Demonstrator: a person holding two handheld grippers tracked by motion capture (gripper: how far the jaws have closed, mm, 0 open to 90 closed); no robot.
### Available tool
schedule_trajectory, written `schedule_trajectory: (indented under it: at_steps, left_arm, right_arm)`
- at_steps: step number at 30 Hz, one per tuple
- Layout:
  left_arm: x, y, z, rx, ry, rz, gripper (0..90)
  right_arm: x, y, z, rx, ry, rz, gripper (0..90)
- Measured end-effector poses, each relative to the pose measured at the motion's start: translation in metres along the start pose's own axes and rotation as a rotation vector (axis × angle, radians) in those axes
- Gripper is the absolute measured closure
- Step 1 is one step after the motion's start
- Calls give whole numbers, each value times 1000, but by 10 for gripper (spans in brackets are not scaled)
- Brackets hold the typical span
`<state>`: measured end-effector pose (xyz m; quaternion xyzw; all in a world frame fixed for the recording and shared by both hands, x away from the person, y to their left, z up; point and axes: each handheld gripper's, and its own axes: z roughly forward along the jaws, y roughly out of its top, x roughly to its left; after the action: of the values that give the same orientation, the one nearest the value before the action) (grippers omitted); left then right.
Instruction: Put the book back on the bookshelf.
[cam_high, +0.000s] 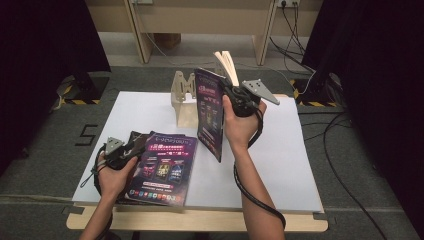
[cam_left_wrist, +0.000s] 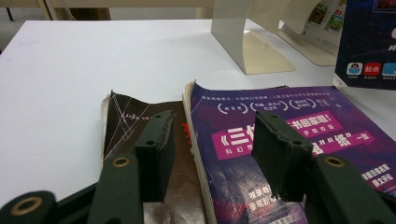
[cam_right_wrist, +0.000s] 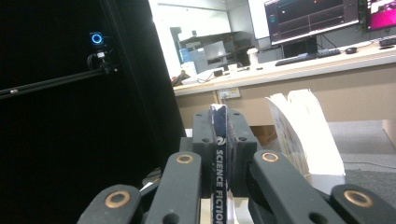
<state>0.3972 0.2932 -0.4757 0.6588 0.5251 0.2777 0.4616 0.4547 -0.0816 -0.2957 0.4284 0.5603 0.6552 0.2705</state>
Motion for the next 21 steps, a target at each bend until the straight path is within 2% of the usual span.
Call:
schedule_trajectory:
  at_steps: [8, 11, 21]
  left_arm:
    - [0, -1, 1, 3, 0, 1, 480]
    - [-1, -1, 1, 6, -2, 3, 480]
    - [1, -1, 1, 4, 2, -1, 479]
  right_arm:
    - [-1, 1, 5, -6, -11, -12, 851]
    - [0, 2, 6, -12, -22, -33, 852]
    - [0, 5, 14, -20, -41, -33, 851]
